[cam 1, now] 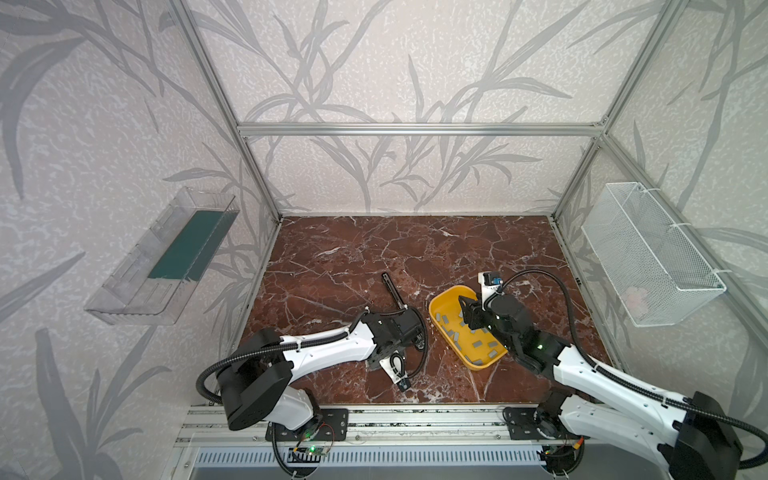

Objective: Load the staples into the stapler

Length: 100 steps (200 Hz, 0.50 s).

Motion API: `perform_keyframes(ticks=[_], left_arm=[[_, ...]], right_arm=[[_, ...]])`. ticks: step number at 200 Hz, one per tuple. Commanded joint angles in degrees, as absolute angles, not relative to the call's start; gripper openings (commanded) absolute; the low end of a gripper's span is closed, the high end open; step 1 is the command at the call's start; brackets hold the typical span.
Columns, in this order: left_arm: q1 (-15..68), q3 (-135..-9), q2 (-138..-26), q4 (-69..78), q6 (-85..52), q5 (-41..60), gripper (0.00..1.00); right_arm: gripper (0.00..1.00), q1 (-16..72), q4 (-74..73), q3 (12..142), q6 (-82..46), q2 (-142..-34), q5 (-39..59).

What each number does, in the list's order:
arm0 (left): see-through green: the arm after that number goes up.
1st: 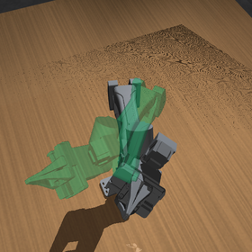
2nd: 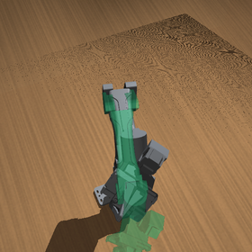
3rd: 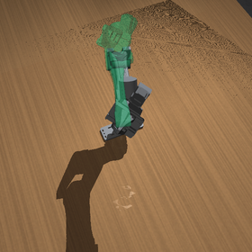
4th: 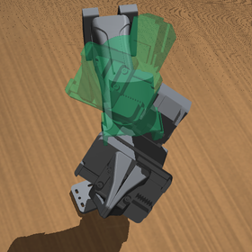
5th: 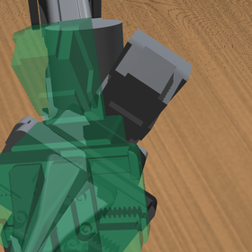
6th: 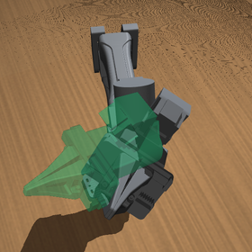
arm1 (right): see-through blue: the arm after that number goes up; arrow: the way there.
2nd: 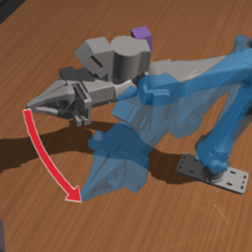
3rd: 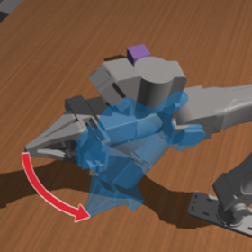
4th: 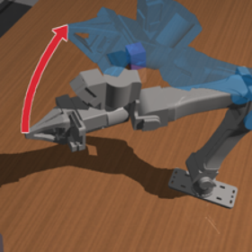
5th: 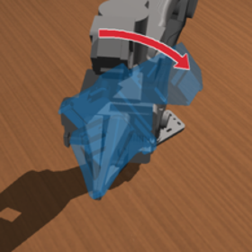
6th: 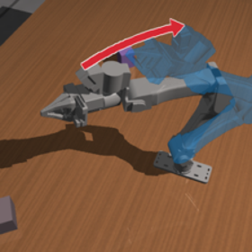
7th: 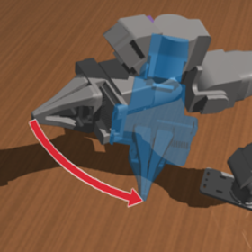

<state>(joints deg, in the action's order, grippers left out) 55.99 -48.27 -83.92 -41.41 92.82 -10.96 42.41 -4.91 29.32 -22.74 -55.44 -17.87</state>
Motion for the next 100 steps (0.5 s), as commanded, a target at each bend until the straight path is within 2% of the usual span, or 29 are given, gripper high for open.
perform_keyframes(ticks=[1,100], left_arm=[[56.16,-50.52,-85.17,-46.08,91.54,-9.94,0.46],[56.16,-51.14,-87.89,-46.42,90.09,-10.85,0.46]], right_arm=[[0.58,42.28,-6.06,31.38,-23.29,-55.46,-17.70],[0.58,42.29,-5.97,31.49,-23.55,-55.55,-17.37]])
